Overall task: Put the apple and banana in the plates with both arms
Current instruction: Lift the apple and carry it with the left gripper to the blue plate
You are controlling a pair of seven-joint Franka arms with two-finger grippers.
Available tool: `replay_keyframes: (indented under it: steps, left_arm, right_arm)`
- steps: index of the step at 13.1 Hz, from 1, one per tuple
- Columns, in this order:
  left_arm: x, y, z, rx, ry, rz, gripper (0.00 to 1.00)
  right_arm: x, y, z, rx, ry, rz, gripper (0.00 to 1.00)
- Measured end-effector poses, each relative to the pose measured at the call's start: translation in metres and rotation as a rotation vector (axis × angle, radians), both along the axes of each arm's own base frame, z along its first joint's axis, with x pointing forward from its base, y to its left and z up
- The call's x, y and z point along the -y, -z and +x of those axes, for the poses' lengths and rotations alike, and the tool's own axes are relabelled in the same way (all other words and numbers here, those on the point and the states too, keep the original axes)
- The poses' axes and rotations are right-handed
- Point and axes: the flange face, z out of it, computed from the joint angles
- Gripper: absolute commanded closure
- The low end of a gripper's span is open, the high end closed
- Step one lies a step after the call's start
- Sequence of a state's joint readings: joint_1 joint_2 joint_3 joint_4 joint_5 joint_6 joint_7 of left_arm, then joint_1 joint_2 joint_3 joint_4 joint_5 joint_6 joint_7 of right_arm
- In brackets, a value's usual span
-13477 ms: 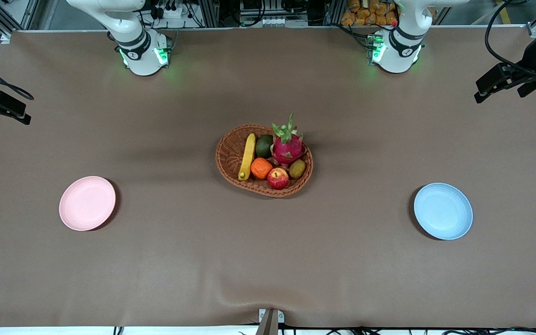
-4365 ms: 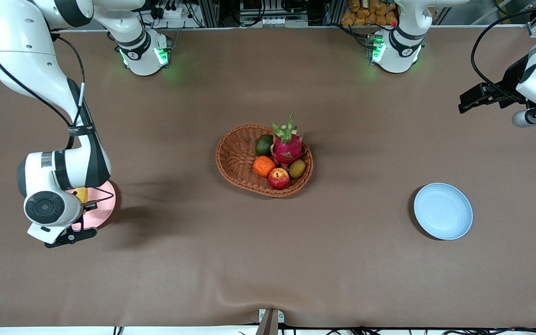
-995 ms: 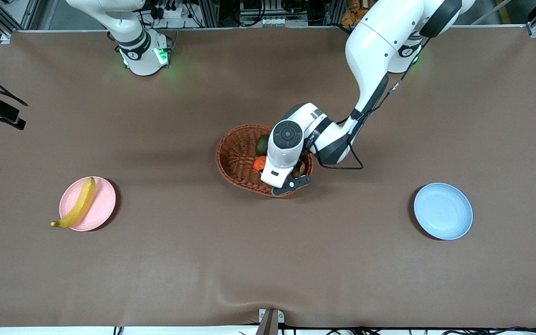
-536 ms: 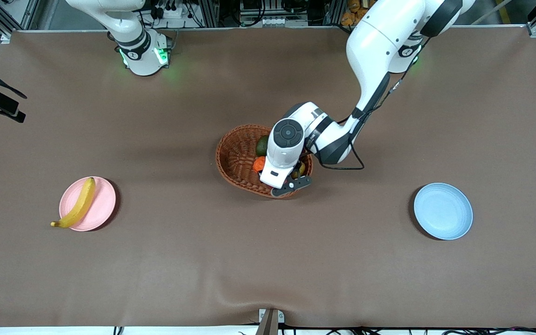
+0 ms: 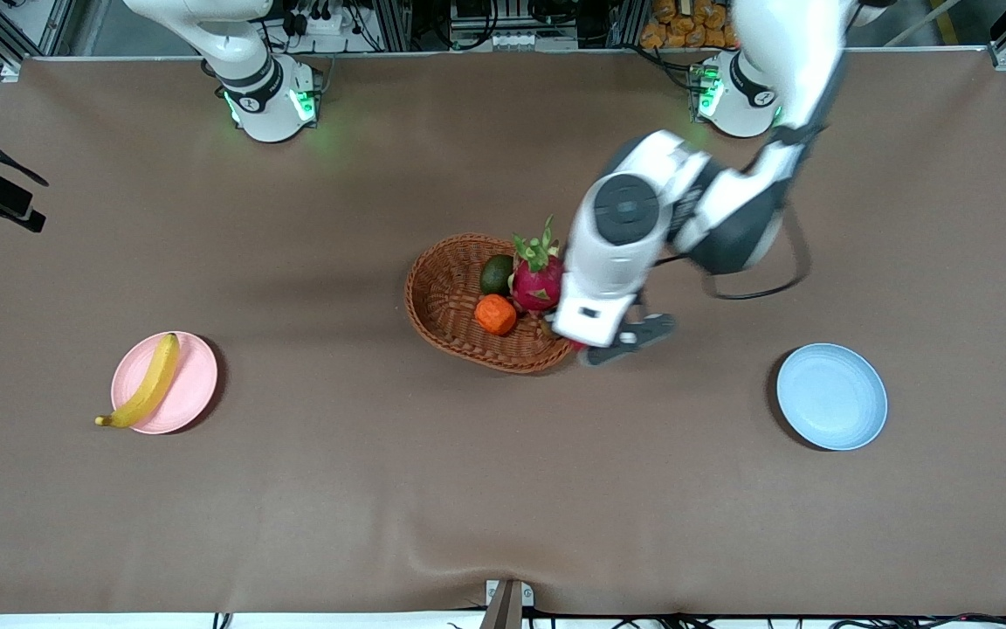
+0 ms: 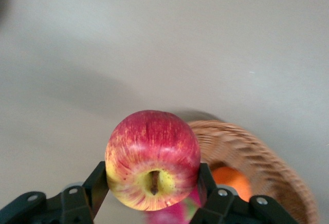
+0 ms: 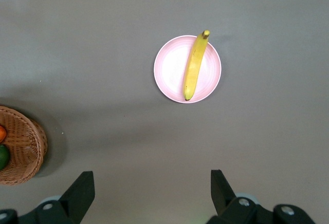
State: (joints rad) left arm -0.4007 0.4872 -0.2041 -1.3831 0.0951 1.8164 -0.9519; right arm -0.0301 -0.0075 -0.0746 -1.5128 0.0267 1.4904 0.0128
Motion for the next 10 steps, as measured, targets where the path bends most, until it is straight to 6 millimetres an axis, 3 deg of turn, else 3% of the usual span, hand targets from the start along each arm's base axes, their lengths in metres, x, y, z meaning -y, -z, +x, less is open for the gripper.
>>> replay_keyframes:
  steps: [2,3,7,10]
  left_arm:
    - [-0.069,-0.028,0.020,-0.019,0.101,0.013,1.00]
    - [-0.106,-0.032,0.029,-0.033,0.152,0.016,1.00]
    - [-0.258,-0.004,0.055,-0.118,0.363,-0.005,1.00]
    - [-0.339,0.023,0.064,-0.080,0.444,-0.024,1.00]
  right_arm:
    - [0.003,0.000,0.000,0.001,0.006,0.000,0.00]
    - [0.003,0.001,0.001,-0.001,0.006,0.000,0.00]
    - [0.003,0.004,0.002,-0.006,0.007,0.000,0.00]
    - [0.003,0.004,0.002,-0.006,0.007,0.000,0.00]
